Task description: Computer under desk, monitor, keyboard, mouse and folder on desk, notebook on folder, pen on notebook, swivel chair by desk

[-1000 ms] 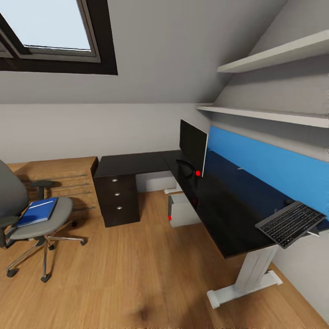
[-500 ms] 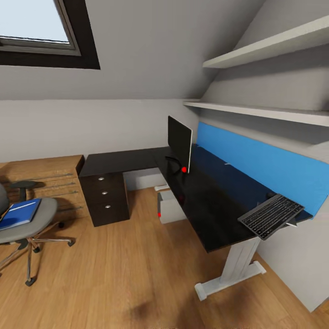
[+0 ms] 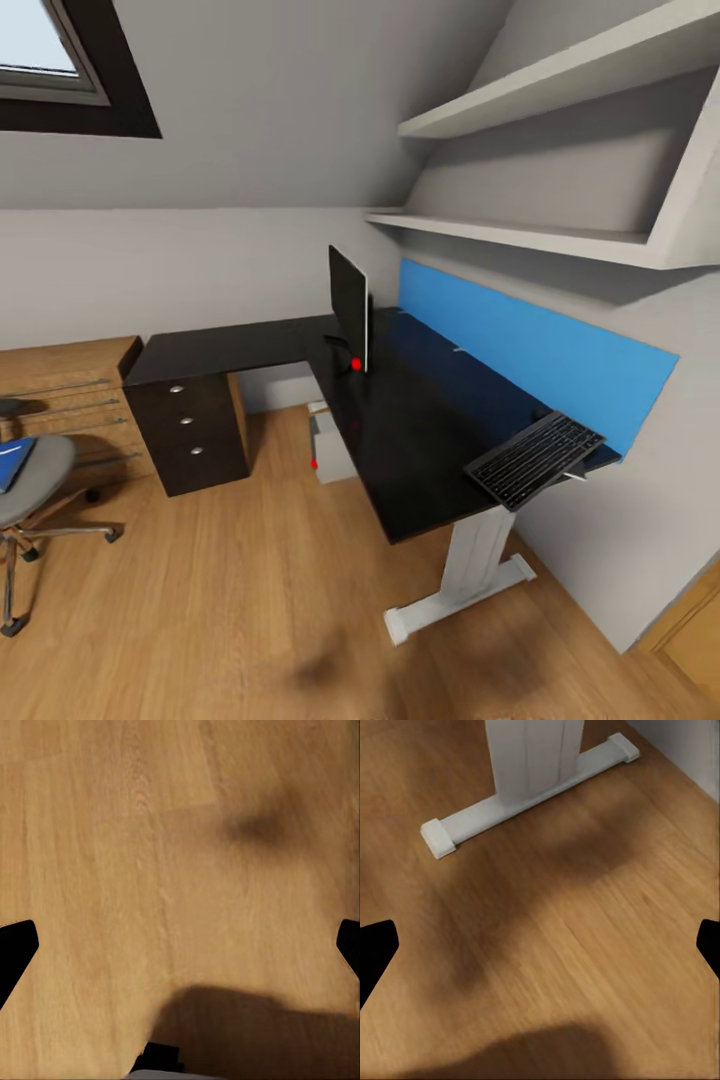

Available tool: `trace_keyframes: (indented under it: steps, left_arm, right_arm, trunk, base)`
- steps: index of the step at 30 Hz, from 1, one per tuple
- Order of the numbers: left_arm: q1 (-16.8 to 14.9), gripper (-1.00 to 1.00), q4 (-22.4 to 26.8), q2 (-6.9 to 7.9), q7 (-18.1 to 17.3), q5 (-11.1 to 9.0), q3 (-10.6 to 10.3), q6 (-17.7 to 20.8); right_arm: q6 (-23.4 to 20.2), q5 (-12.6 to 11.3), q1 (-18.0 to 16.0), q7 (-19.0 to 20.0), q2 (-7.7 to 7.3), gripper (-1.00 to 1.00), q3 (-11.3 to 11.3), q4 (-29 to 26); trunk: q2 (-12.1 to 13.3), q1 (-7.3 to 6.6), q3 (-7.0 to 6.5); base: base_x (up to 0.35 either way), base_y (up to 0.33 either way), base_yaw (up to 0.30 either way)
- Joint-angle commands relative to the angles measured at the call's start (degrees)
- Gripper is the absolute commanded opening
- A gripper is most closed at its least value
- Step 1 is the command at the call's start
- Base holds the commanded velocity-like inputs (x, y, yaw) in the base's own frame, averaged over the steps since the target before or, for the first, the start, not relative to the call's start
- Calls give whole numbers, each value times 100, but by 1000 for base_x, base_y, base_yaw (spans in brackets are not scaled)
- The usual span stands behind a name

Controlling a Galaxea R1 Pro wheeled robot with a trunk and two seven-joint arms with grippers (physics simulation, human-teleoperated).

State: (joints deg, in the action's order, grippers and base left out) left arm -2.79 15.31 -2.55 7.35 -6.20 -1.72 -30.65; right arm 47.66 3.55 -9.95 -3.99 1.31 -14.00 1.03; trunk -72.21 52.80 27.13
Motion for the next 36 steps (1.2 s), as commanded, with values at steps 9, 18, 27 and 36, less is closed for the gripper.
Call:
trace_keyframes:
  steps: [9, 18, 27, 36]
  left_arm:
    - [-2, 100, -2, 0, -12, -56, -21, -20]
    - [-2, 100, -2, 0, -14, -57, -21, -25]
    - [-2, 100, -2, 8, -15, -57, -21, -28]
    - [-2, 100, -2, 9, -15, -57, -21, -28]
  right_arm:
    - [16, 40, -6, -48, 1, 100, -6, 11]
    - [16, 40, -6, -49, 1, 100, -6, 11]
    - [16, 40, -6, -49, 1, 100, -6, 11]
    - [16, 40, -6, -49, 1, 100, -6, 11]
  trunk:
    - [-3, 0, 85]
    - [-3, 0, 164]
    - [-3, 0, 243]
    - [-3, 0, 322]
  base:
    - [0, -284, -94]
    - [0, -74, -90]
    - [0, -10, -86]
    - [0, -1, -84]
